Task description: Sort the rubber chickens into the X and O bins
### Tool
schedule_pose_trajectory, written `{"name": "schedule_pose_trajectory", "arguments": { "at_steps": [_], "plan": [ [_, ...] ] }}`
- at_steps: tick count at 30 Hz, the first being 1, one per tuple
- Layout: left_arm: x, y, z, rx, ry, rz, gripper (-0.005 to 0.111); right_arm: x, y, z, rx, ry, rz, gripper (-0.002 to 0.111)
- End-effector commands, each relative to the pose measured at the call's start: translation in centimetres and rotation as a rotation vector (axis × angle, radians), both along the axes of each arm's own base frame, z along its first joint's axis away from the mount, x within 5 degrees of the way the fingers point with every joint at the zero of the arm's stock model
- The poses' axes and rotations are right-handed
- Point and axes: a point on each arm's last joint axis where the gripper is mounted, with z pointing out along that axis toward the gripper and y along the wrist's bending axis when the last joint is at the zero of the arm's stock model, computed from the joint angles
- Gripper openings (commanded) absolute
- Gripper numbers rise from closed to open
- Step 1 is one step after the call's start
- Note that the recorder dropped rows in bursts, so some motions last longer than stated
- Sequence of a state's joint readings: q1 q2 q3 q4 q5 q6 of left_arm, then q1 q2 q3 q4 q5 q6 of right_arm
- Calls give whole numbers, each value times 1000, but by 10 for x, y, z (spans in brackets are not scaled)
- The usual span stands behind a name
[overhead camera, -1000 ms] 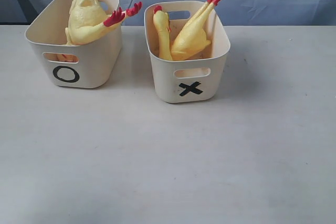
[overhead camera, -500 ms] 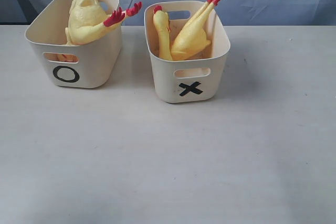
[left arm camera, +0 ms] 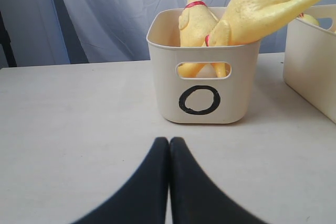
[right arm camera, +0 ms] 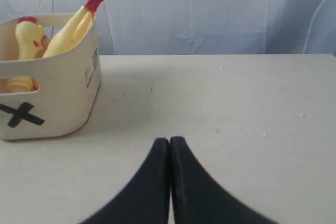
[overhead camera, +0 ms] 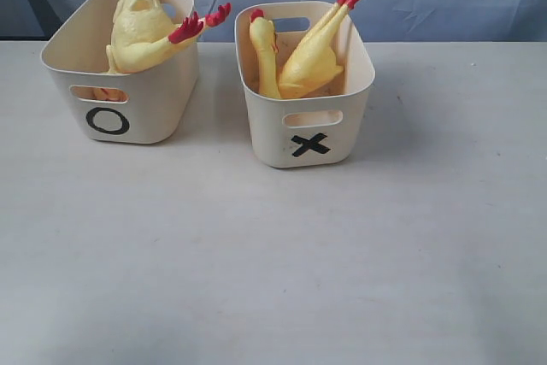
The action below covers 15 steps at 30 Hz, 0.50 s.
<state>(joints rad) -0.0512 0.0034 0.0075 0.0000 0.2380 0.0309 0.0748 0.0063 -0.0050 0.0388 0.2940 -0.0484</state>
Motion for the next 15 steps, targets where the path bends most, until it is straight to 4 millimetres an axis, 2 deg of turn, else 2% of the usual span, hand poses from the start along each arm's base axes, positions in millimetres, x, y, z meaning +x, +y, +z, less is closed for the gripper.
{"name": "schedule_pose_trajectory", "arguments": {
  "at_steps": [1,15],
  "plan": [
    [0,-1,3,-3,-18,-11,0,0,-2,-2,-62,6,-8,-1],
    [0,-1,3,-3,-18,-11,0,0,-2,-2,-74,3,-5,-1]
  ]
}}
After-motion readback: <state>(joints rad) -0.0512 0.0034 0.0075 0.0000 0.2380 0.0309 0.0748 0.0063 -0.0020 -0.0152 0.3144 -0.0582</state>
